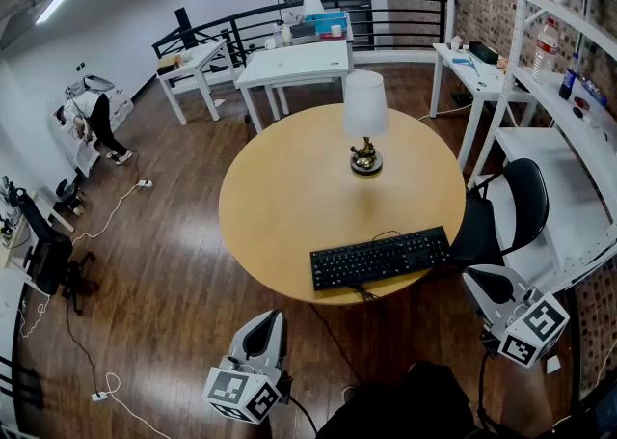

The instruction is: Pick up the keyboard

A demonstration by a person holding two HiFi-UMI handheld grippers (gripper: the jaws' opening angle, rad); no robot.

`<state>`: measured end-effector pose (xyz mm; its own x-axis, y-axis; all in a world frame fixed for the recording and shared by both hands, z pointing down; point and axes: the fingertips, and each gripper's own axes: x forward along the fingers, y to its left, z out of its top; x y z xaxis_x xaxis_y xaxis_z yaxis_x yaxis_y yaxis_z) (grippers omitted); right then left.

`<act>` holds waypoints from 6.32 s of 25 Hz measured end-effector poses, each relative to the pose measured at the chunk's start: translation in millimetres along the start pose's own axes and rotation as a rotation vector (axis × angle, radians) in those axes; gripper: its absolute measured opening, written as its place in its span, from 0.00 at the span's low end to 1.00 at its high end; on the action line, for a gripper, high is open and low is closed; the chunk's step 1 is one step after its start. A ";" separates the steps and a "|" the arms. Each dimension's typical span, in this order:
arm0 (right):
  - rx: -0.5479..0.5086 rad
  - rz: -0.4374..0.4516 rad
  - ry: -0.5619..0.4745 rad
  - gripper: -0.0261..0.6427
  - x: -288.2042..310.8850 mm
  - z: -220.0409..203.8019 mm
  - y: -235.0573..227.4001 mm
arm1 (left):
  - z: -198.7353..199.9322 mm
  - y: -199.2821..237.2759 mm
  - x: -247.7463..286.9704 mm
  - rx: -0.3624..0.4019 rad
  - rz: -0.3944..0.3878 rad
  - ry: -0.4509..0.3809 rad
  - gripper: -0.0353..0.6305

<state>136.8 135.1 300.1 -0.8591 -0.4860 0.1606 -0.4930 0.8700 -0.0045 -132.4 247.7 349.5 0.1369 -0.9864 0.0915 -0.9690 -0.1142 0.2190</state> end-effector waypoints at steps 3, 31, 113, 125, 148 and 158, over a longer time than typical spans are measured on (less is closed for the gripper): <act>0.020 -0.006 0.009 0.04 12.8 -8.1 10.7 | -5.8 19.4 1.3 0.009 -0.001 0.025 0.05; 0.073 0.122 0.043 0.04 161.6 -37.4 -205.6 | -49.7 78.8 238.6 -0.037 0.077 0.269 0.13; 0.897 0.182 0.670 0.31 177.3 -359.8 -290.9 | -301.9 146.1 292.7 -0.352 -0.233 0.971 0.37; 0.923 0.227 0.666 0.31 196.6 -360.6 -287.5 | -301.5 162.8 287.3 -0.452 -0.188 0.968 0.38; 0.999 0.399 0.713 0.20 208.8 -364.3 -284.9 | -293.6 174.2 279.6 -0.763 -0.271 0.868 0.28; 1.024 0.386 0.651 0.20 202.1 -350.8 -281.0 | -255.2 177.8 288.1 -0.704 -0.314 0.785 0.25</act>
<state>149.9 -178.4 680.0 -0.8873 0.1666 0.4300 -0.3568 0.3428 -0.8690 -212.9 -26.5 662.7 0.6913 -0.5465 0.4726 -0.5681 -0.0070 0.8229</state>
